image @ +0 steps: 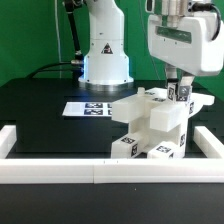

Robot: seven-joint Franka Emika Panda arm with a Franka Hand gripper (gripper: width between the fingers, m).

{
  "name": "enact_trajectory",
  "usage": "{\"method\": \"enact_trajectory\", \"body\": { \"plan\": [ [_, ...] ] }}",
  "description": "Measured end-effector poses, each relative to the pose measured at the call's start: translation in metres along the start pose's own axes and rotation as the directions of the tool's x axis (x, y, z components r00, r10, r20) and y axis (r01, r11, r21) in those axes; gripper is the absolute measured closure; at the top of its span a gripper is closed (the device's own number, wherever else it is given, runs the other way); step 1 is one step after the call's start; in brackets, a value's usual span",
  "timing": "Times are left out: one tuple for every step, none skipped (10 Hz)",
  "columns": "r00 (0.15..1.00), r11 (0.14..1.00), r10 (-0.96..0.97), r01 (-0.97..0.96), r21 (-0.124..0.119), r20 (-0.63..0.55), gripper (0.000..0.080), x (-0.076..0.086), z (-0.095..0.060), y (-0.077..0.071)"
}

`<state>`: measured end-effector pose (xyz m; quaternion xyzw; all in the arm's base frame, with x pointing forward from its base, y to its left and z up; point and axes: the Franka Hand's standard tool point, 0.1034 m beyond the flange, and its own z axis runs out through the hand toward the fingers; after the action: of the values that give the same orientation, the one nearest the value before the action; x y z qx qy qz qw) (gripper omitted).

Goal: Assemble chair

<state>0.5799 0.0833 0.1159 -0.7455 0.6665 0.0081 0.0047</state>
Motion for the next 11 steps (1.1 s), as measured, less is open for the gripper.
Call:
{"method": "enact_trajectory", "body": {
  "plan": [
    [0.999,0.999,0.051,-0.051,0.0,0.001,0.0511,-0.0002,0.0,0.0],
    [0.992,0.992,0.123,-0.123,0.0,0.001,0.0511,-0.0006,0.0,-0.0001],
    [0.982,0.982,0.188,-0.188,0.0,0.001,0.0511,-0.0009,-0.0001,-0.0001],
    [0.97,0.97,0.242,-0.242,0.001,0.001,0.0511,-0.0011,-0.0001,-0.0001],
    [0.963,0.963,0.269,-0.269,0.001,0.001,0.0511,-0.0012,-0.0001,-0.0001],
    [0.936,0.936,0.351,-0.351,0.001,0.003,0.0511,-0.0017,-0.0001,-0.0002],
    [0.916,0.916,0.402,-0.402,0.0,0.004,0.0511,-0.0021,-0.0001,-0.0003],
    [0.891,0.891,0.453,-0.453,0.0,0.006,0.0511,-0.0028,-0.0001,-0.0004],
    [0.859,0.859,0.511,-0.511,-0.003,0.014,0.0511,-0.0047,0.0,-0.0005],
    [0.867,0.868,0.497,-0.497,-0.003,0.014,0.0511,-0.0052,0.0,-0.0005],
    [0.879,0.879,0.476,-0.476,-0.002,0.014,0.051,-0.0051,-0.0001,-0.0005]
  ]
}}
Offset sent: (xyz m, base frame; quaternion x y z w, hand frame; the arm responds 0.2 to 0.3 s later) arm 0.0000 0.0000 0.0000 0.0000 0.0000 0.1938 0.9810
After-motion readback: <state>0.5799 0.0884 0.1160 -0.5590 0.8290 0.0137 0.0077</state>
